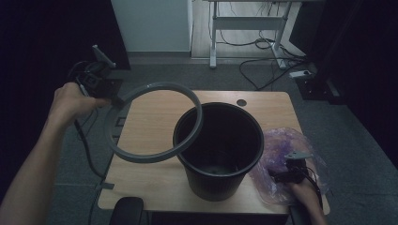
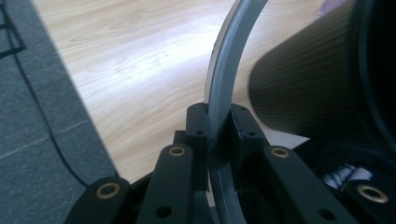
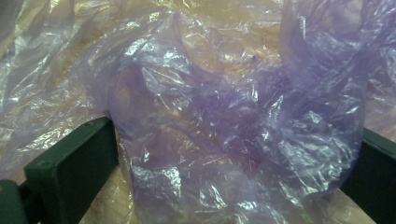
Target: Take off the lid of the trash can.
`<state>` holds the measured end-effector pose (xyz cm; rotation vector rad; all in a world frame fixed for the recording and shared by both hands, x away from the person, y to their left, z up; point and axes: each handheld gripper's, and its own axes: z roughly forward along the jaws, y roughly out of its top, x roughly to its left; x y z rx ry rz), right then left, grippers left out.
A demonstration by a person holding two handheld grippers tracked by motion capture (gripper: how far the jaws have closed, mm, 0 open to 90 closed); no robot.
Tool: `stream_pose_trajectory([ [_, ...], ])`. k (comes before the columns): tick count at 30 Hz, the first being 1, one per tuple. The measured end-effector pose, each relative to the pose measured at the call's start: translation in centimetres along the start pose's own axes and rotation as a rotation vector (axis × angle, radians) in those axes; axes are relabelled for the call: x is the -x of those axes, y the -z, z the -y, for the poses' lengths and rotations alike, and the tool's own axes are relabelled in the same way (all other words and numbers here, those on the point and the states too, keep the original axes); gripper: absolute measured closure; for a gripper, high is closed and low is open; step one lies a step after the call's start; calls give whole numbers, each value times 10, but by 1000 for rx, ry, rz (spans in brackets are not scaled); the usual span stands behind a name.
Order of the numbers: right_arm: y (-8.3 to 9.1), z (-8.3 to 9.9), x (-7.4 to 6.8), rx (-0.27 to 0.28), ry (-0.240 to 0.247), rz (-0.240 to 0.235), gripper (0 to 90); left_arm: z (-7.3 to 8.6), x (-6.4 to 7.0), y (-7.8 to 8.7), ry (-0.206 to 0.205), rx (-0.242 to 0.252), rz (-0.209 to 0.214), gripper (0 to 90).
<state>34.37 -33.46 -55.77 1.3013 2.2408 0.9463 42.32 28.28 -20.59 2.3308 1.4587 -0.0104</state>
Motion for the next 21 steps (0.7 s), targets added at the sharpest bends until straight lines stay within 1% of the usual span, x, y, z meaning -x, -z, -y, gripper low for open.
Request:
stream_pose_trajectory([
  [3,0,0,0,0,0,0,0,11,-14,1,30,11,-10,797],
  [6,0,0,0,0,0,0,0,21,-25,1,53,21,-6,797],
  [7,0,0,0,0,0,0,0,26,-31,2,65,25,-7,797],
  [10,0,0,0,0,0,0,0,35,-41,2,91,38,-16,797],
  [15,0,0,0,0,0,0,0,49,-57,-1,134,50,-36,796],
  [21,0,0,0,0,0,0,0,60,-72,-9,160,54,-51,796],
])
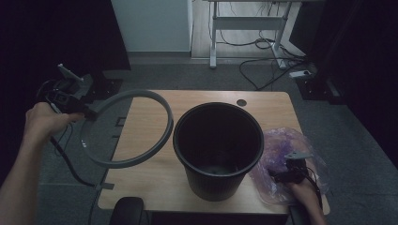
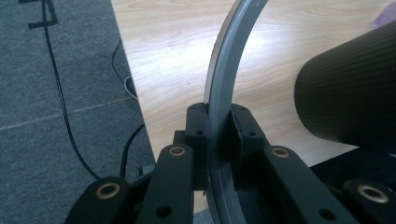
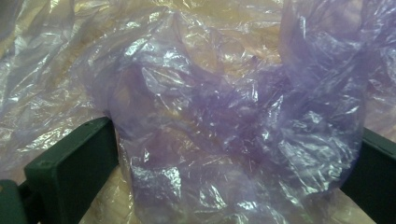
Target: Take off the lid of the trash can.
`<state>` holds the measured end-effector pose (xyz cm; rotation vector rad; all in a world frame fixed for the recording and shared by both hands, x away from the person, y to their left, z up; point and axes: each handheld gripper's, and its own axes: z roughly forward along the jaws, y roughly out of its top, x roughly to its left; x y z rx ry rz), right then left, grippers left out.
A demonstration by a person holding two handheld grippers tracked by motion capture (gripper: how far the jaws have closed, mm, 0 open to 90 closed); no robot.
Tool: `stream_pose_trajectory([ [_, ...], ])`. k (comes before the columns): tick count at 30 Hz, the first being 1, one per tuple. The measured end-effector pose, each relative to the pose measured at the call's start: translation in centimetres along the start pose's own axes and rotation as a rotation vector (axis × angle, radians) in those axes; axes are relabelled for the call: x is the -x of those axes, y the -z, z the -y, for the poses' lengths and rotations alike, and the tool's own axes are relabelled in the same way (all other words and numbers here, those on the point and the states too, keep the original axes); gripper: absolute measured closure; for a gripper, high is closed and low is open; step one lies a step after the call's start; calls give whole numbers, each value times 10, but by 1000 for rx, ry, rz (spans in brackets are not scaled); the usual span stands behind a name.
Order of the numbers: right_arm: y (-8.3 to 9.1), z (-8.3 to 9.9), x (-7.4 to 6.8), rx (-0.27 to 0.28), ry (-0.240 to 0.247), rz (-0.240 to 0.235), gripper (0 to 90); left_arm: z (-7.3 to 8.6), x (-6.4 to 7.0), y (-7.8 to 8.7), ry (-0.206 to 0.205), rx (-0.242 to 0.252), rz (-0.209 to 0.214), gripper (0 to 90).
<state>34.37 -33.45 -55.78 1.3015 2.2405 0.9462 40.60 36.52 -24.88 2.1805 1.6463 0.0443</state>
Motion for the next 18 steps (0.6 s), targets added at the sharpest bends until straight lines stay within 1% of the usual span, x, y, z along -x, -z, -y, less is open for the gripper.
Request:
stream_pose_trajectory([
  [6,0,0,0,0,0,0,0,6,-12,-15,18,-7,-23,796],
  [10,0,0,0,0,0,0,0,9,-17,-28,22,-15,-21,794],
  [12,0,0,0,0,0,0,0,10,-19,-36,28,-10,-30,795],
  [15,0,0,0,0,0,1,0,10,-20,-47,25,-15,-40,795],
  [18,0,0,0,0,-1,1,0,10,-19,-59,13,-23,-40,794],
])
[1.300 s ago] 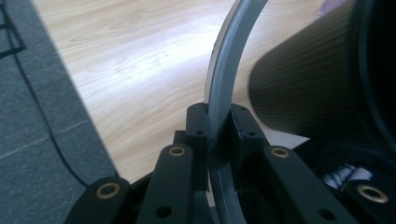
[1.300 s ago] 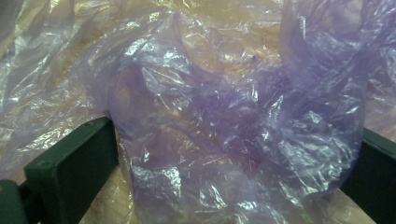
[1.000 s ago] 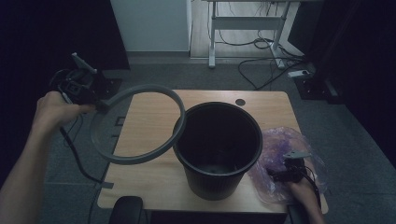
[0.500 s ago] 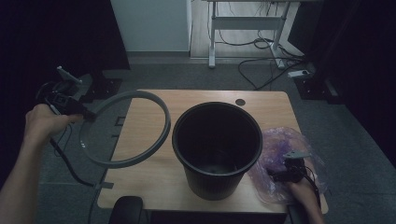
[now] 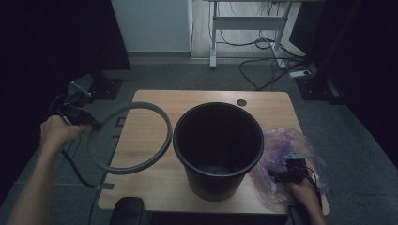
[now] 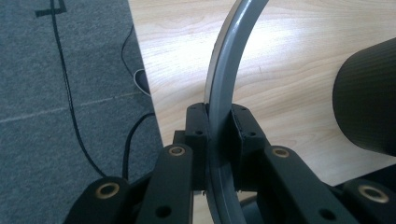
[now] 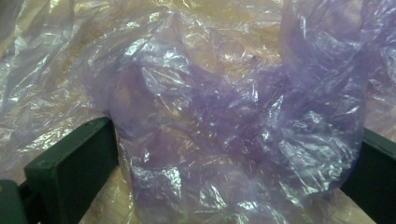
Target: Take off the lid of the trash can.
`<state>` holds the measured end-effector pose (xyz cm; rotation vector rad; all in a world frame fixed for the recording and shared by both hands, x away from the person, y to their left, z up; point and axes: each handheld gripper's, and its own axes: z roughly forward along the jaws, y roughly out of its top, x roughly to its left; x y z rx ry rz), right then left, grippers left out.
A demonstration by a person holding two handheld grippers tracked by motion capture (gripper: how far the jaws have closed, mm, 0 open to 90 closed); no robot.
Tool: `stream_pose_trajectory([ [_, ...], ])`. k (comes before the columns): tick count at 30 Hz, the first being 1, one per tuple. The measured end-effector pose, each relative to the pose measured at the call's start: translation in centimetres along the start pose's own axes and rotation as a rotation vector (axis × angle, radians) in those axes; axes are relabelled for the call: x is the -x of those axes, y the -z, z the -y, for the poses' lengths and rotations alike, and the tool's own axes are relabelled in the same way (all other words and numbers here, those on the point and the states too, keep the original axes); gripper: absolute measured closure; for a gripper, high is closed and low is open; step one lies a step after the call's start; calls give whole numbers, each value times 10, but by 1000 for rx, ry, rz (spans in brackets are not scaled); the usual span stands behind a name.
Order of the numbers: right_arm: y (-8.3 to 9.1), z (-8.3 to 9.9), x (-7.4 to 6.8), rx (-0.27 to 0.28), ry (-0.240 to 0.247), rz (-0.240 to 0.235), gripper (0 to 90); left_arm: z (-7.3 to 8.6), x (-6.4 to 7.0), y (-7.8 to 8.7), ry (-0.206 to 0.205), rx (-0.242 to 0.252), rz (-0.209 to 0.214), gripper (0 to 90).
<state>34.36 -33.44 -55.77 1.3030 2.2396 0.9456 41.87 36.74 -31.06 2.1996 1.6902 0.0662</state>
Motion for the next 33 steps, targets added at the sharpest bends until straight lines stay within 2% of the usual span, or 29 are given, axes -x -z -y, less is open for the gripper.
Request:
stream_pose_trajectory([
  [12,0,0,0,0,-1,1,0,-2,2,-48,-15,-20,8,793],
  [23,0,0,0,1,1,1,0,8,0,-93,-10,-22,8,790],
  [33,0,0,0,2,2,1,0,16,-3,-129,-9,-23,-25,788],
])
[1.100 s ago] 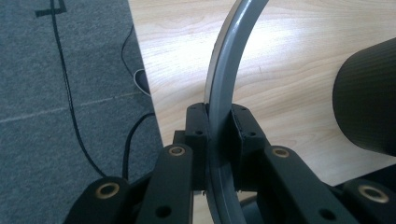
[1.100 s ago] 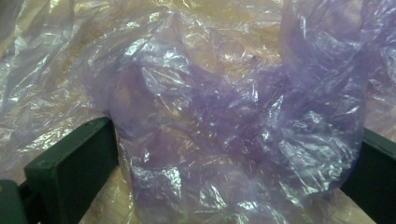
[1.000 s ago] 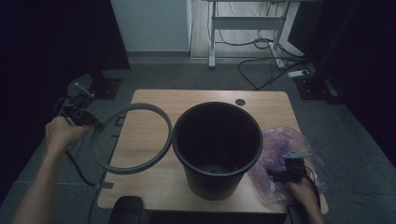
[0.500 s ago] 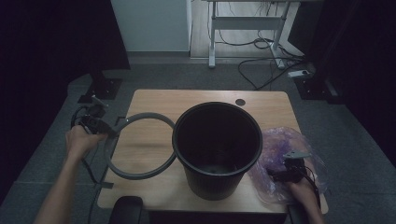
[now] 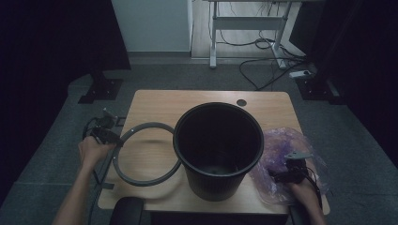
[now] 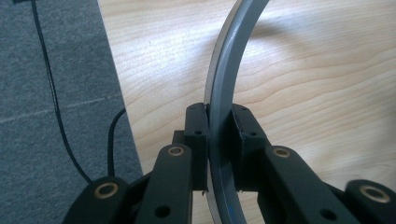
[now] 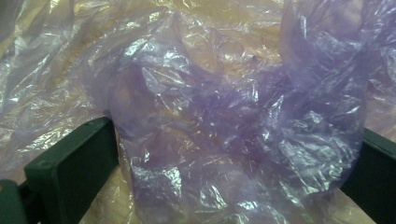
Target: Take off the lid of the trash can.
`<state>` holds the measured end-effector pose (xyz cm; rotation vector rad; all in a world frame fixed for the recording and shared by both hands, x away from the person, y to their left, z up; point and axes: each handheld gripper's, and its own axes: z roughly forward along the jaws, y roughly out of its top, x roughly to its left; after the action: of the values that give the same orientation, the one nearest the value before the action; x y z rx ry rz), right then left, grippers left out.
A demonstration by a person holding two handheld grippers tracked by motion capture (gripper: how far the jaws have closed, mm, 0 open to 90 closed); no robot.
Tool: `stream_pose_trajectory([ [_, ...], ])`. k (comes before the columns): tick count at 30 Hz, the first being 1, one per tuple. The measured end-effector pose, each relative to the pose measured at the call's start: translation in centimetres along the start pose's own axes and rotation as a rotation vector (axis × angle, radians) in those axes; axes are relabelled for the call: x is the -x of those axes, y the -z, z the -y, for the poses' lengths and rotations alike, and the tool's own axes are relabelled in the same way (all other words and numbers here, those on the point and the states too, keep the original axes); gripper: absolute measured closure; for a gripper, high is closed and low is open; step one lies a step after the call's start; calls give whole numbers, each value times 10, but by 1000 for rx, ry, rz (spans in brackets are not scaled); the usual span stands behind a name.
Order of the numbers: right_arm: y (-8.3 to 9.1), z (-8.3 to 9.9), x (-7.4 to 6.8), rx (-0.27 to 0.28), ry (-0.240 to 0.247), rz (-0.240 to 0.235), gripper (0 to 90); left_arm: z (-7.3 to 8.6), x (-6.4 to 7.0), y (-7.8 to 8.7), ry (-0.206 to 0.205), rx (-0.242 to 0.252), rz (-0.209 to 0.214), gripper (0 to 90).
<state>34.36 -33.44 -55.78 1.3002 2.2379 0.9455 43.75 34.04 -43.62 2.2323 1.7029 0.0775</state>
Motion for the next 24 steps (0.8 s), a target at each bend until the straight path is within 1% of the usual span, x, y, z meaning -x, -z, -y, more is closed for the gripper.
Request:
stream_pose_trajectory([
  [3,0,0,0,0,0,0,0,3,0,-10,-1,3,-13,788],
  [6,0,0,0,0,0,0,0,7,-1,-19,4,2,-16,788],
  [12,0,0,0,0,0,0,0,15,-3,-35,19,17,-10,785],
  [14,0,0,0,0,0,0,0,18,-4,-39,18,22,-10,784],
  [19,0,0,0,0,0,0,0,23,-3,-51,13,14,-9,780],
  [24,0,0,0,0,1,-1,0,28,-4,-61,24,27,-2,774],
])
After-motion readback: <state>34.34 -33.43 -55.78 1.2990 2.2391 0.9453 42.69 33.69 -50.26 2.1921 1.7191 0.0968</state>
